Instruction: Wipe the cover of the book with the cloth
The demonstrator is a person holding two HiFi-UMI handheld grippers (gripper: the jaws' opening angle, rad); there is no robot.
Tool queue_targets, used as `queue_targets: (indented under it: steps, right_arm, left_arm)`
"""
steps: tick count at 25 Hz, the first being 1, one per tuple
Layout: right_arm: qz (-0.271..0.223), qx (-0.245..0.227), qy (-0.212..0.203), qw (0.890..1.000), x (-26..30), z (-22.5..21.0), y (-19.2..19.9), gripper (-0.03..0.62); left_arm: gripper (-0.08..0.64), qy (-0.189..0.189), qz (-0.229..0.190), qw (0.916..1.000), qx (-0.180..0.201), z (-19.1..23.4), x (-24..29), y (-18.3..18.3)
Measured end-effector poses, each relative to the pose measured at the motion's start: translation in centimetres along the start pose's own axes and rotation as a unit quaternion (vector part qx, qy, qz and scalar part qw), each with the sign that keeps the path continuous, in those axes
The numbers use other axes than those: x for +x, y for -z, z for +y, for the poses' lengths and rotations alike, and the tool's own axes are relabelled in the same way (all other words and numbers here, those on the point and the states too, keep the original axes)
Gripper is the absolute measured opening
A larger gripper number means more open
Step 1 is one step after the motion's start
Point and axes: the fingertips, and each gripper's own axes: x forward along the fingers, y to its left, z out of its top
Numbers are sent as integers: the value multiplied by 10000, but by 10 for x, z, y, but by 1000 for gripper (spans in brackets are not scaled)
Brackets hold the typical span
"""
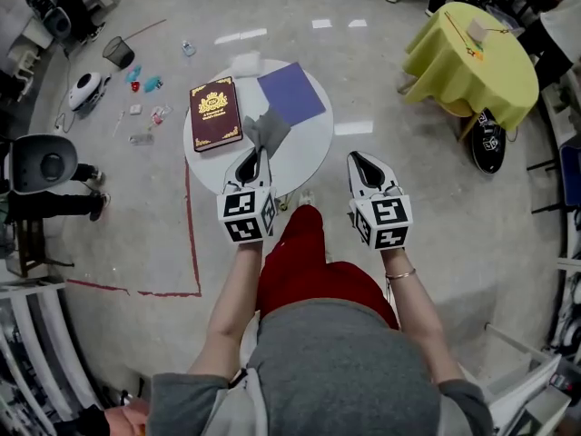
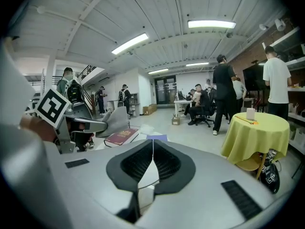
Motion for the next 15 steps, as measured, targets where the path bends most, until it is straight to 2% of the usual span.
queue_targets:
  steps: [7, 15]
  right_arm:
    - [289, -27, -43, 9996, 88, -35, -16, 29]
    - [755, -241, -216, 9966, 184, -36, -24, 29]
  left_arm:
    - [23, -130, 175, 9997, -112, 48, 87, -23]
    - [23, -71, 312, 9990, -297, 93, 158, -39]
